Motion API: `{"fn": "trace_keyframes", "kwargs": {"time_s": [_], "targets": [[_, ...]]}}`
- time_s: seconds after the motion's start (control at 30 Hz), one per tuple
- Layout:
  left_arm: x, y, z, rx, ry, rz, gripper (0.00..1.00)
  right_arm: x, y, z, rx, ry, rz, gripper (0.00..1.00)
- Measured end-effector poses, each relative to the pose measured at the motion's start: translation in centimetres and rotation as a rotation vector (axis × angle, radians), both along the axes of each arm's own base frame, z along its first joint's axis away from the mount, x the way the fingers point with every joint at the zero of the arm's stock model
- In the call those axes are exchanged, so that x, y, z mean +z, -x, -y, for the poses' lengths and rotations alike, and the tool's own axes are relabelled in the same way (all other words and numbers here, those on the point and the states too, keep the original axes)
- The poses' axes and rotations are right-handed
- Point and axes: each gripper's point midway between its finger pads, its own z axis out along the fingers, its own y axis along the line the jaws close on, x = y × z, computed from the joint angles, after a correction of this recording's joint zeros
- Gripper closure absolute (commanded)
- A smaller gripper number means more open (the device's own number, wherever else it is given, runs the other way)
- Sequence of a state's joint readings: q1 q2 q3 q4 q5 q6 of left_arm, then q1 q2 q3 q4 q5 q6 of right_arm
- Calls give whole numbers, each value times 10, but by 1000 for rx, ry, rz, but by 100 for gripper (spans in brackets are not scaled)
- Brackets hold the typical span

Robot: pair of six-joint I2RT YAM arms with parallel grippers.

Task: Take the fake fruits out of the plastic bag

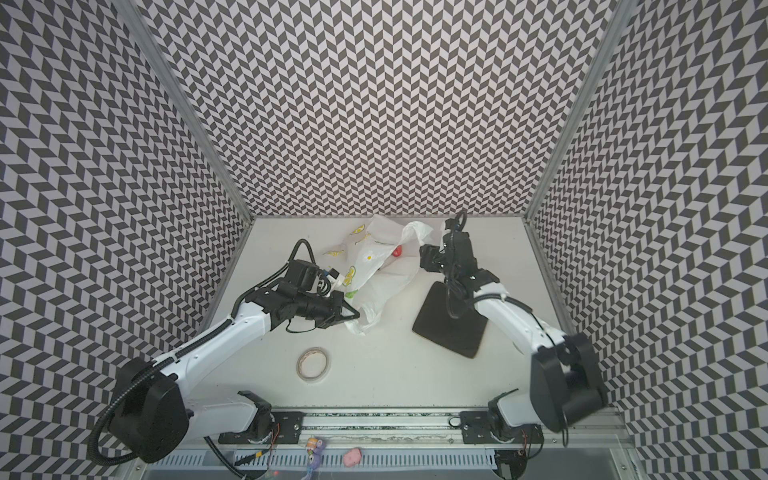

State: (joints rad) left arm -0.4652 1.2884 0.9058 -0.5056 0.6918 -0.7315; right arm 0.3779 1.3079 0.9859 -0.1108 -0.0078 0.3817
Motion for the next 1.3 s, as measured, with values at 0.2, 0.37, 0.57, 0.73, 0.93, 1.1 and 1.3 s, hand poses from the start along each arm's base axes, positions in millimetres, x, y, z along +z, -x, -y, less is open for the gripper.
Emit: {"fn": "trace_keyframes", "kwargs": {"time_s": [0.2, 0.37, 0.57, 0.73, 0.93, 1.1, 1.3], "targets": [[31, -23, 14, -1, 73, 104, 100, 76, 84, 1, 146, -147, 192, 34], [37, -27, 18, -7, 103, 120, 100, 49, 123, -60, 346, -218, 87, 39], [40, -28, 19, -8, 113, 133, 100, -30, 106, -117, 402, -202, -161, 51], [44, -26, 19, -11, 118, 147, 100, -78, 68, -134, 303, -184, -252, 50], [38, -18, 19, -18, 97, 128, 88, -86, 9, -158, 181, -224, -217, 44], [28, -12, 14, -6, 56, 100, 54, -97, -25, -174, 118, -250, -212, 35], [25, -6, 2, 20, -21, 72, 35, -128, -45, -182, 81, -273, -262, 31]]}}
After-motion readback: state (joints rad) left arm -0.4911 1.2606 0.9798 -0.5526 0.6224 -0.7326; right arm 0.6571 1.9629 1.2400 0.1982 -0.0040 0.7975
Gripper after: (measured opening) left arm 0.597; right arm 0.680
